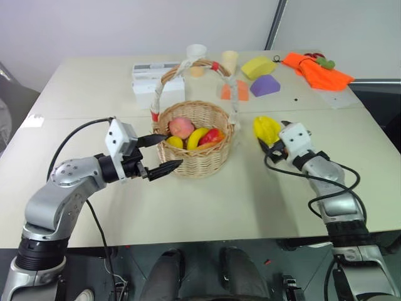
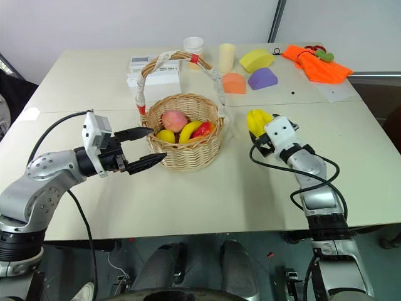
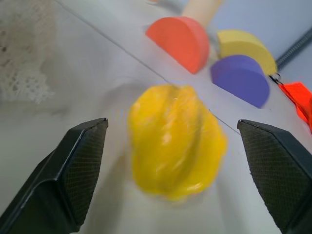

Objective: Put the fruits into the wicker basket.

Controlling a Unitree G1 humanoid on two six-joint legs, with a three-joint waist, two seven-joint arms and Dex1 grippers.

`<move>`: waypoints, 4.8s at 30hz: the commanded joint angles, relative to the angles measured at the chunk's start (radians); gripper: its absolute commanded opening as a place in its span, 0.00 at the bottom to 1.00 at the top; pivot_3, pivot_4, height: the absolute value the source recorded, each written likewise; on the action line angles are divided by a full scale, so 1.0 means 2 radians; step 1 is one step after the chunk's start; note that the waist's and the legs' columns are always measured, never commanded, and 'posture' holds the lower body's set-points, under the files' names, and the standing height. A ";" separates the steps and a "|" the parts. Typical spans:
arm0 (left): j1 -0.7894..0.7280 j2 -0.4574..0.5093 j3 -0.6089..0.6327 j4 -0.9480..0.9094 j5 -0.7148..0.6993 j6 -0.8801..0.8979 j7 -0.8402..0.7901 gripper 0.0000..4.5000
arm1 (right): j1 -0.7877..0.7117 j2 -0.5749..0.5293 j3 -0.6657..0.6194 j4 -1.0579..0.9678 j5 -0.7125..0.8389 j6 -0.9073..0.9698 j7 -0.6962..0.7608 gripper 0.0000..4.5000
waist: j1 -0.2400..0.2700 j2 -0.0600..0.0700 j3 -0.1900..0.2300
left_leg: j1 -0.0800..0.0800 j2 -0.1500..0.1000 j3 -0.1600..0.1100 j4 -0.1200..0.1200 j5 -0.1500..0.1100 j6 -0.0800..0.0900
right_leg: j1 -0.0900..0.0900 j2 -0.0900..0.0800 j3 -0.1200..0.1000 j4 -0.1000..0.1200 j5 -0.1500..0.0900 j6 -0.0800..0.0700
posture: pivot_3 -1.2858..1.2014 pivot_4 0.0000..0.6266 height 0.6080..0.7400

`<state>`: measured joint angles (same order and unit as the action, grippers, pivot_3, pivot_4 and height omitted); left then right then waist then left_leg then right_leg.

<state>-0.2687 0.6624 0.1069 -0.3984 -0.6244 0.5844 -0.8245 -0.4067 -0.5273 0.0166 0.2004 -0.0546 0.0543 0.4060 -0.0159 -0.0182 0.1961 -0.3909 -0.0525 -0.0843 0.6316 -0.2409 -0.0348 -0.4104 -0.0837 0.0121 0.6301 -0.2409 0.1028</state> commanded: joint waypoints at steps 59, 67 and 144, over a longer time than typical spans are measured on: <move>0.092 -0.020 0.098 -0.003 -0.066 -0.068 -0.024 1.00 | -0.014 0.002 -0.030 -0.370 0.303 0.295 0.079 0.99 | 0.002 0.000 0.000 | -0.001 0.006 0.002 0.000 0.000 0.000 | -0.003 0.004 0.000 -0.001 0.002 -0.005 | 0.52 0.24 1.00; 0.066 -0.035 0.077 0.012 -0.065 -0.069 -0.027 1.00 | -0.028 0.039 -0.033 -0.277 0.253 0.278 0.009 0.99 | -0.002 0.000 0.000 | 0.001 0.009 0.003 0.000 0.000 0.000 | -0.002 0.008 0.001 0.000 0.002 -0.008 | 0.52 0.24 1.00; 0.148 -0.070 0.101 0.095 0.054 -0.139 0.092 1.00 | 0.163 -0.035 -0.209 -0.172 0.223 0.058 0.088 0.91 | 0.004 -0.002 -0.001 | 0.007 0.017 0.012 -0.001 -0.002 0.003 | 0.001 0.013 0.006 -0.002 0.002 -0.011 | 0.52 0.24 1.00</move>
<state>0.0329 0.5097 0.2708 -0.1964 -0.5030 0.3158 -0.6428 -0.0958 -0.5742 -0.3592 -0.1112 0.3670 0.1820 0.5598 -0.0086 -0.0228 0.1941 -0.3780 -0.0188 -0.0598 0.6292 -0.2456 -0.0288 -0.4079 -0.0575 0.0235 0.6250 -0.2374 0.0814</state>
